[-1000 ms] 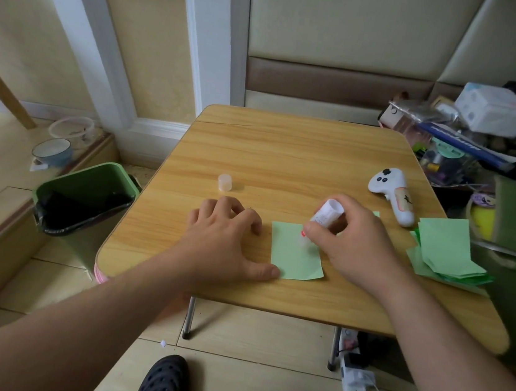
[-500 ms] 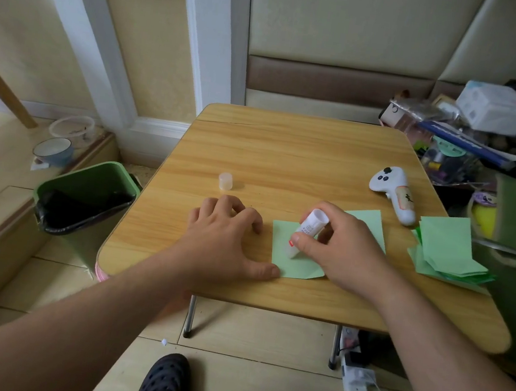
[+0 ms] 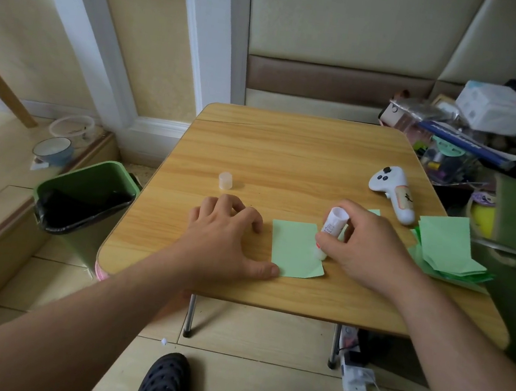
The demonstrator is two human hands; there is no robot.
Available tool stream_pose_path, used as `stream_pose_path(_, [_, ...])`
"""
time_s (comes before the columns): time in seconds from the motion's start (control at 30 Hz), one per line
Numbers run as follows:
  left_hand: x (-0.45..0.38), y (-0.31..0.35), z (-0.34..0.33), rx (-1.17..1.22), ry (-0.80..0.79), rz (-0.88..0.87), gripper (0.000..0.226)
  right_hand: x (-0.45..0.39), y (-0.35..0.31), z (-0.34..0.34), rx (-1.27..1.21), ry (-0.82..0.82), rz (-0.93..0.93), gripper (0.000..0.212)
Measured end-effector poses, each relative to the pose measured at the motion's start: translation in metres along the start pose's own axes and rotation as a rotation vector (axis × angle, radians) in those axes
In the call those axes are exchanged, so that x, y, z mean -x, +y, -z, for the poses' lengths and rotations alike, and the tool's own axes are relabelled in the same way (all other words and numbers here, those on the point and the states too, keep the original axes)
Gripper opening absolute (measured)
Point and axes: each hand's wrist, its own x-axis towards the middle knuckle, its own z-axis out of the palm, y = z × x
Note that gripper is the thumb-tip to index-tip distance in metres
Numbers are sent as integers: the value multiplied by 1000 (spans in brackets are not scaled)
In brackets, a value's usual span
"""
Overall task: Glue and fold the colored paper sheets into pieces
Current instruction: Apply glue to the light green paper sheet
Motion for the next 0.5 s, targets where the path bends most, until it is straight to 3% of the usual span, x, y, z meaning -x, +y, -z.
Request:
stream_pose_path(0.23, [1, 1, 0, -8, 4, -1, 76, -1, -12, -4, -85, 81, 35, 24])
stream_pose_path(0.5, [1, 1, -1, -18, 22, -1, 76, 5, -22, -26, -183, -67, 93, 24])
